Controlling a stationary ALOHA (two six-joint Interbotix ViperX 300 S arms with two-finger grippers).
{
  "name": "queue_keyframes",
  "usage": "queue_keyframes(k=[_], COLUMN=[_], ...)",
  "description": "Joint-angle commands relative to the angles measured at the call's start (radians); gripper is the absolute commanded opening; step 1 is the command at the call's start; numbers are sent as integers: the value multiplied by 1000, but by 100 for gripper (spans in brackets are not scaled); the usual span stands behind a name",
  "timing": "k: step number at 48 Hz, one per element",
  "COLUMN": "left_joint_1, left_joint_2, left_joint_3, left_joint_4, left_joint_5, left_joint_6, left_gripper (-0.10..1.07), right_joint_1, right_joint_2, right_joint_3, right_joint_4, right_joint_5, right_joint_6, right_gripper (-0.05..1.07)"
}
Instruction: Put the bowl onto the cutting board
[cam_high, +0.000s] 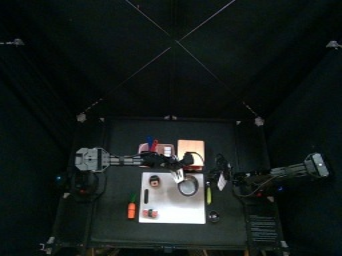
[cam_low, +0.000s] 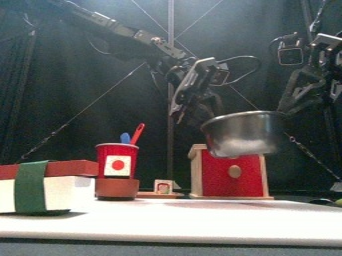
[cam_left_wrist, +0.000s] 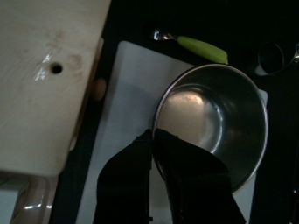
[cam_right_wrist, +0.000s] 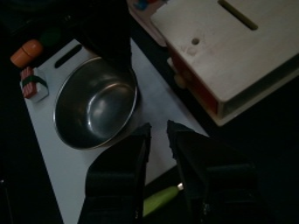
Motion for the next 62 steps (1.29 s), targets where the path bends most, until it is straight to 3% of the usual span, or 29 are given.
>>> queue_keyframes(k=[1, 16, 29, 48, 62], left_joint_1=[-2, 9, 21, 21, 15], left_joint_2=[31, 114, 141, 140, 97], left_joint_3=[-84, -149, -153, -150, -149], left_joint_4=[-9, 12, 35, 67, 109], left_joint_5=[-3, 25, 11, 5, 2], left_joint_6=[-2, -3, -2, -2, -3], left_gripper=[49, 49, 51, 80, 83], right_joint_1=[32, 140, 178, 184, 184], right_joint_2=[-3, -3, 2, 3, 5], right_joint_3=[-6, -5, -3, -8, -12], right_joint_4=[23, 110, 143, 143, 147], right_joint_5=[38, 178, 189, 189, 189], right_joint_6=[-2, -2, -2, 0, 0], right_gripper=[65, 65, 65, 65, 65])
